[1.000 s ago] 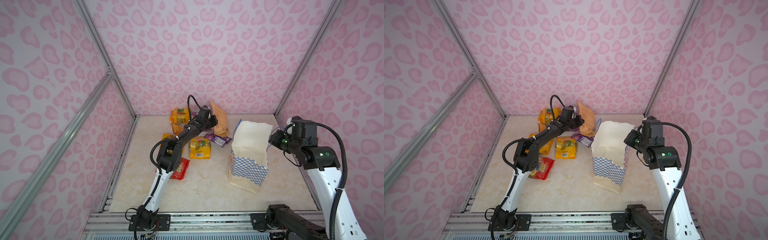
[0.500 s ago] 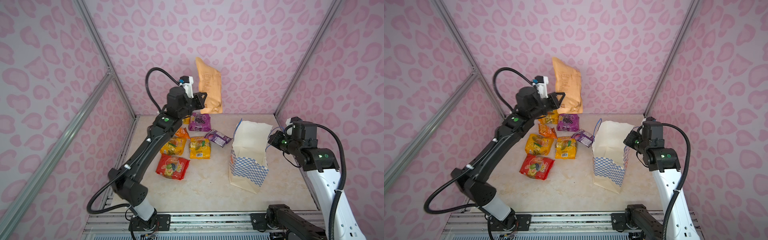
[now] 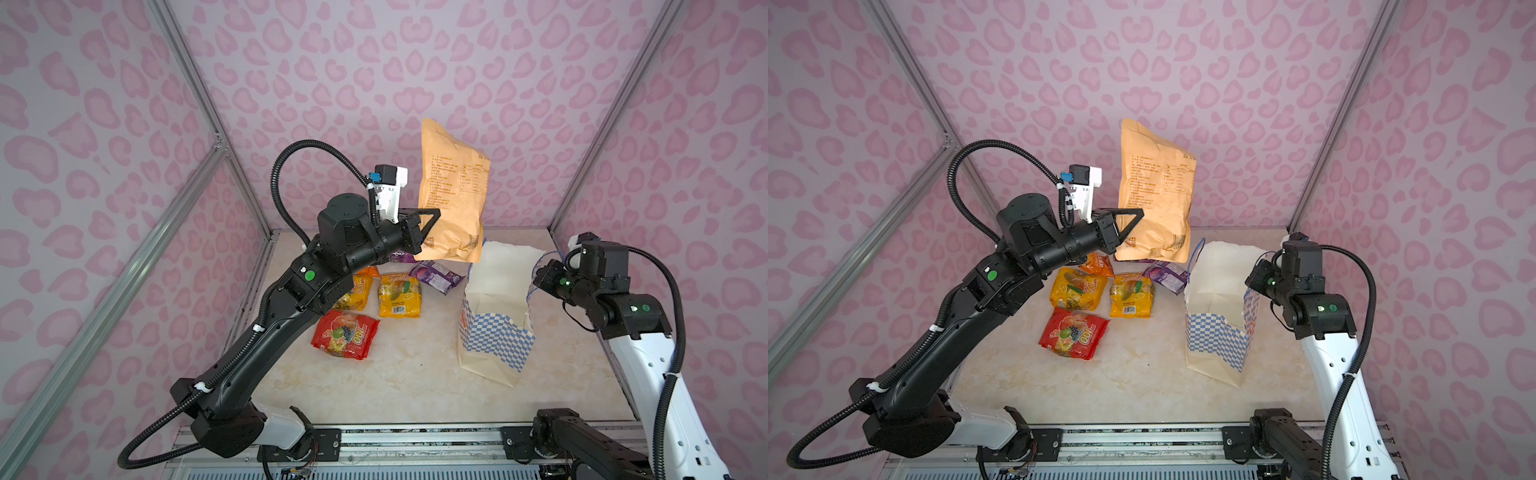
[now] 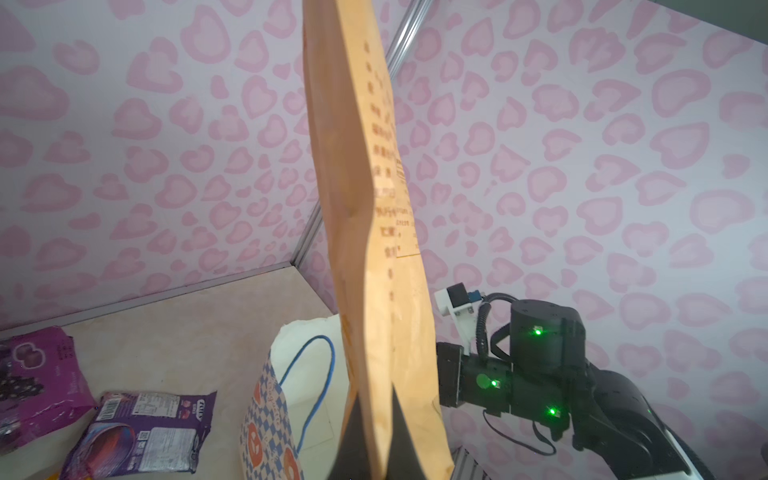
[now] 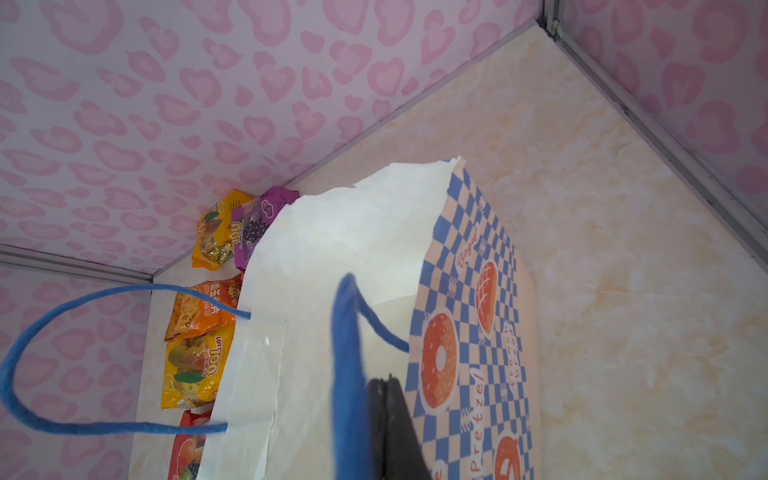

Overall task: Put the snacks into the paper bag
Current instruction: 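Lift the tan snack bag with the left gripper over the paper bag, then lower the tan snack bag into the paper bag and open the left gripper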

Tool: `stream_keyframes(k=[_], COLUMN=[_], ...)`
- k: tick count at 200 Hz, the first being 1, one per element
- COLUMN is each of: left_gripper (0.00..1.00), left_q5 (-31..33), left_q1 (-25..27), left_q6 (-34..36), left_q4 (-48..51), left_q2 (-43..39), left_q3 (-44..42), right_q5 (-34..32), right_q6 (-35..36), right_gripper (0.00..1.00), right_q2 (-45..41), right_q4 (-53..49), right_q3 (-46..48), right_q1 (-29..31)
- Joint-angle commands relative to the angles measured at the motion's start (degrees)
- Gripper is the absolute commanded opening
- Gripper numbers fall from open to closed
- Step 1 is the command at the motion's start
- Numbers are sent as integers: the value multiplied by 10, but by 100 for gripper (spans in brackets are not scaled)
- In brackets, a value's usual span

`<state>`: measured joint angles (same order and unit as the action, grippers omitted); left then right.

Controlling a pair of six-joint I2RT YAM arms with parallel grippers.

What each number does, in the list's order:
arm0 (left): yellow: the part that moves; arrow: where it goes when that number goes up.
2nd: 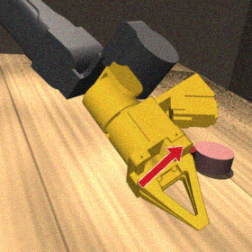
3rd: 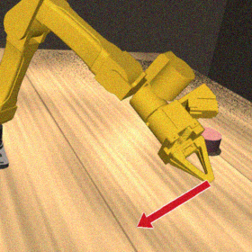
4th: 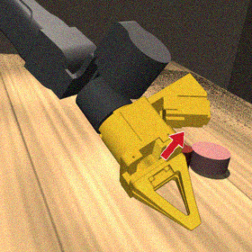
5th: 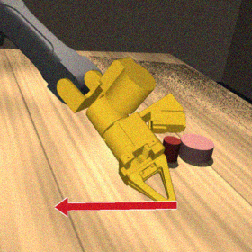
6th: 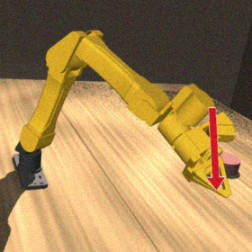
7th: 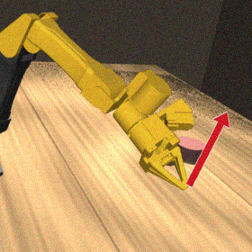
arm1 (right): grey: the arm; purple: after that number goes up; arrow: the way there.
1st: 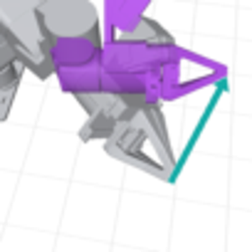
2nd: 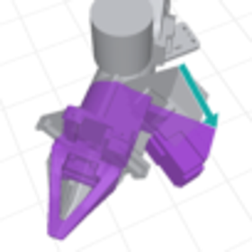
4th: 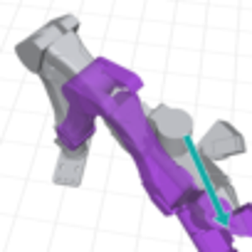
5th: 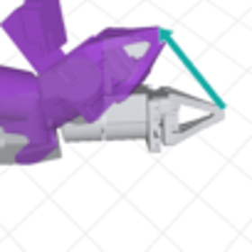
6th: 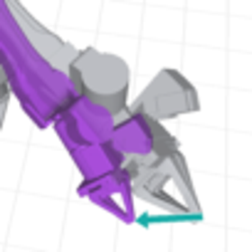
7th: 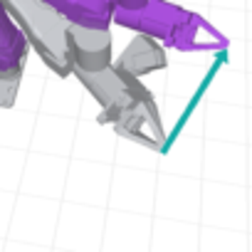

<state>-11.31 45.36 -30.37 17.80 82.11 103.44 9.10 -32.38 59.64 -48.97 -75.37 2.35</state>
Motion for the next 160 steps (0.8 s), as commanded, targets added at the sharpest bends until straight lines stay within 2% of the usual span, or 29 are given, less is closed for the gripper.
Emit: stream_keyframes(k=[1, 57, 136, 160], left_gripper=[4, 3, 3, 4], left_q5=[7, 34, 151, 174], left_q1=[30, 91, 157, 168], left_q6=[5, 0, -11, -21], left_q4=[13, 50, 186, 213], left_q2=[20, 117, 284, 302], left_q3=[11, 90, 271, 285], right_q5=[5, 9, 6, -3], right_q6=[5, 5, 1, 3], right_gripper=[0, 0, 0, 0], right_q2=[-1, -19, -43, -50], right_q4=[17, 13, 11, 5], right_q3=[4, 19, 37, 40], right_q1=[0, -2, -7, -14])
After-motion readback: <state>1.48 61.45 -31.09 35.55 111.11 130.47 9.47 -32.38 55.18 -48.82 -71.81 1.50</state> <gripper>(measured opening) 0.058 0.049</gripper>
